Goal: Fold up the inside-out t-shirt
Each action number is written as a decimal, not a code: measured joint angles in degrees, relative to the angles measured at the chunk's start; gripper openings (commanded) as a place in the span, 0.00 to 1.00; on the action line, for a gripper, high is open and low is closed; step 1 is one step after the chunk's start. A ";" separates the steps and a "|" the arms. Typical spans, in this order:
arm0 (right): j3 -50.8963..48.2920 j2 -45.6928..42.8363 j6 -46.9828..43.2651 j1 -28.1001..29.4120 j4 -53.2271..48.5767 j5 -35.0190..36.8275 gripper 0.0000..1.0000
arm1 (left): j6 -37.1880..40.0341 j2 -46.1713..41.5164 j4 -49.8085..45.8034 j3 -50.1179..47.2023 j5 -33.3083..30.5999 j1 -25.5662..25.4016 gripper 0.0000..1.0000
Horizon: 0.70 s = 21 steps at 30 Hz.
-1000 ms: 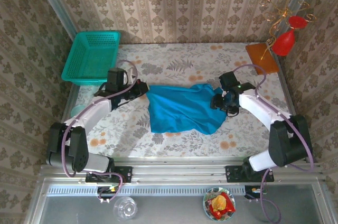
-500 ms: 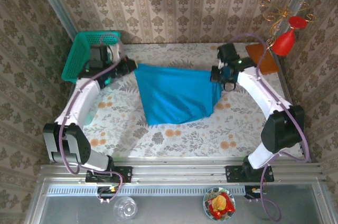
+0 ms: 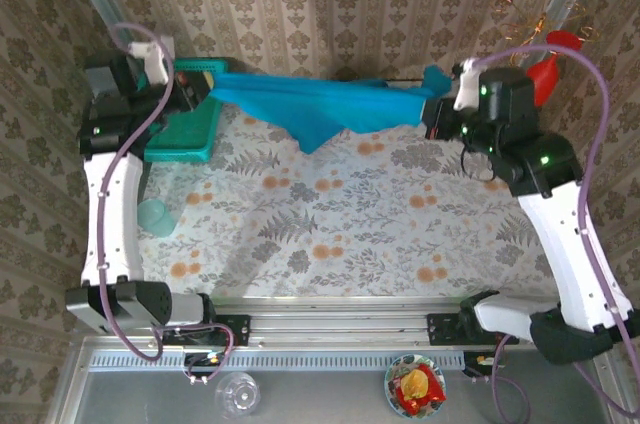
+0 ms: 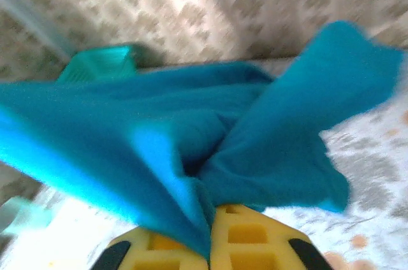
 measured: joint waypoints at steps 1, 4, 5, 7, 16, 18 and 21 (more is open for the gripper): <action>-3.93 -1.18 0.79 -0.15 0.37 -1.20 0.45 | 0.87 -1.36 -0.42 -3.61 -1.60 1.44 0.00; -14.58 -2.60 3.61 -0.98 1.79 -3.02 0.49 | 2.56 -2.73 -0.83 -14.58 -5.60 5.90 0.00; -17.49 -2.45 4.39 -1.07 2.19 -3.04 0.49 | 2.86 -2.45 -0.81 -18.38 -6.62 6.56 0.00; -21.57 -1.66 5.77 -1.07 2.49 -3.02 0.48 | 3.23 -1.66 -0.96 -24.59 -7.80 6.64 0.00; -30.34 7.98 9.70 1.31 6.64 -3.93 0.47 | 4.59 -1.07 -0.76 -32.09 -10.05 6.60 0.00; -30.40 12.31 9.73 3.72 7.06 -3.82 0.47 | 4.90 -1.11 -0.74 -32.06 -10.29 6.60 0.00; -29.53 18.60 9.70 7.78 7.30 -2.86 0.46 | 5.29 -1.11 -0.74 -32.04 -10.38 6.60 0.00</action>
